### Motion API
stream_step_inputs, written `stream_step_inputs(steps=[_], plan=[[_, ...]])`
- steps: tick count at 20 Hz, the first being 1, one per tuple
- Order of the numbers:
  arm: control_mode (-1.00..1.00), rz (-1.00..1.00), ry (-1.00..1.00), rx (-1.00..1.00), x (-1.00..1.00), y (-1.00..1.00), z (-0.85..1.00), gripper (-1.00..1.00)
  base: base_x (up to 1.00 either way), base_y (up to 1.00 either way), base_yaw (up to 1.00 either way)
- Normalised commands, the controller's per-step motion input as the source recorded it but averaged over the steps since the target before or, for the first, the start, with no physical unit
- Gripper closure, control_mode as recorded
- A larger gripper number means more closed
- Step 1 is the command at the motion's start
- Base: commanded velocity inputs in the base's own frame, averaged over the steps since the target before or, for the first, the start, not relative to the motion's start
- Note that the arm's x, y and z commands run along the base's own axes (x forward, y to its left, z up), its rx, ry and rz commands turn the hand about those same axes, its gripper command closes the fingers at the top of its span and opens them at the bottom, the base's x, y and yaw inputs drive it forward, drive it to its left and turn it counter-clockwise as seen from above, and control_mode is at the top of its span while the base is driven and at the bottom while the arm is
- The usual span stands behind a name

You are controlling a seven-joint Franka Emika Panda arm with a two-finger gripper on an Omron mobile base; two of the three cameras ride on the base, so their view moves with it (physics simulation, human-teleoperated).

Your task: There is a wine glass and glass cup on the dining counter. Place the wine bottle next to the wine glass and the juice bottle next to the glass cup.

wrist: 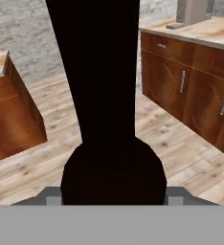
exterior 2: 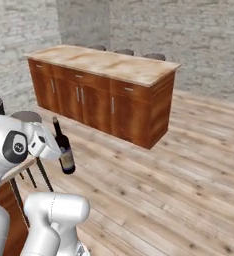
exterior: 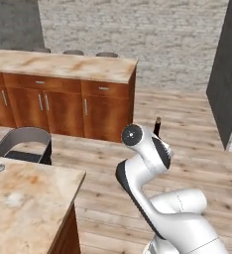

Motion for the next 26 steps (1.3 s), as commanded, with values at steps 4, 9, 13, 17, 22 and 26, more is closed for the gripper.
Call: stream_step_inputs(steps=[4,9,13,17,22,26], plan=[[1.00,0.00,0.00,0.00,0.00,0.00,0.00,1.00,0.51,-0.23,0.42],[1.00,0.00,0.00,0.00,0.00,0.00,0.00,1.00,0.46,-0.15,0.57],[1.00,0.00,0.00,0.00,0.00,0.00,0.00,1.00,0.38,-0.12,0.67],[1.00,0.00,0.00,0.00,0.00,0.00,0.00,1.00,0.30,-0.09,0.76],[1.00,0.00,0.00,0.00,0.00,0.00,0.00,1.00,0.30,-0.14,0.67],[1.00,0.00,0.00,0.00,0.00,0.00,0.00,1.00,0.34,-0.29,0.46]])
